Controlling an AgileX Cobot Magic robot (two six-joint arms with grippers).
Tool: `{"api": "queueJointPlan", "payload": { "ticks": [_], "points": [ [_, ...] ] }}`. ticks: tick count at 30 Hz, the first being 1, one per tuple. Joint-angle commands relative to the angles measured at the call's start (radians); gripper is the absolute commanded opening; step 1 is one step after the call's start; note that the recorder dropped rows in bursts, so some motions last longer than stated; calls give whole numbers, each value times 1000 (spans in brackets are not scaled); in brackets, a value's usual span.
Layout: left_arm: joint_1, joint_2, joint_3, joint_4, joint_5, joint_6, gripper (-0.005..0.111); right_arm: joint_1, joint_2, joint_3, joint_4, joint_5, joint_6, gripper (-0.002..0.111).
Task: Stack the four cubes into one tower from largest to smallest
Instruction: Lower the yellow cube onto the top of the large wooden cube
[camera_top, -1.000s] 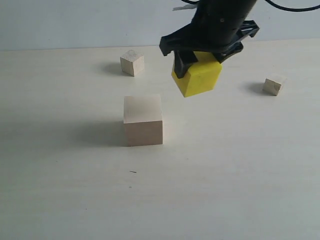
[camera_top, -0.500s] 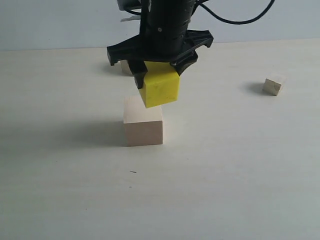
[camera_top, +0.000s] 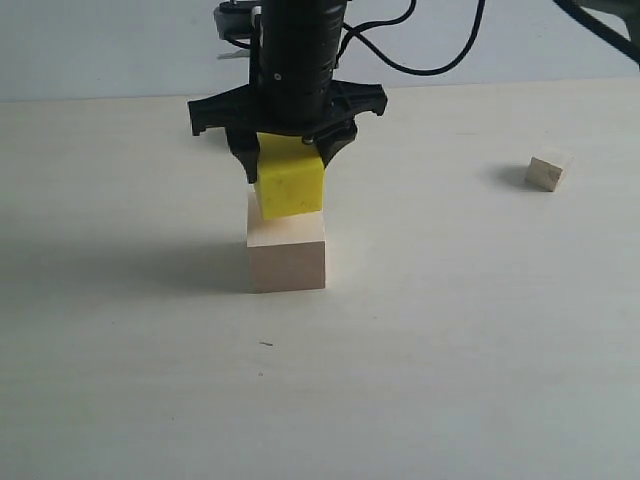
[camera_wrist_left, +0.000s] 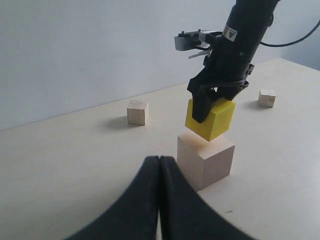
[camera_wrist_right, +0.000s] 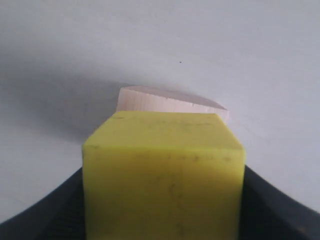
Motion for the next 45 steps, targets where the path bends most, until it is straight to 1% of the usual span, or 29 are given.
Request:
{"api": "queueJointPlan", "payload": {
  "ticks": [1, 12, 40, 45],
  "points": [
    [-4, -6, 2, 3, -11, 5, 1, 24, 15, -12, -8, -2, 40, 0],
    [-4, -6, 2, 3, -7, 5, 1, 30, 29, -12, -45, -2, 130, 0],
    [-4, -6, 2, 3, -7, 5, 1, 15, 33, -12, -53, -2, 149, 0],
    [-4, -6, 2, 3, -7, 5, 1, 15, 59, -12, 0, -2, 146, 0]
  ]
}}
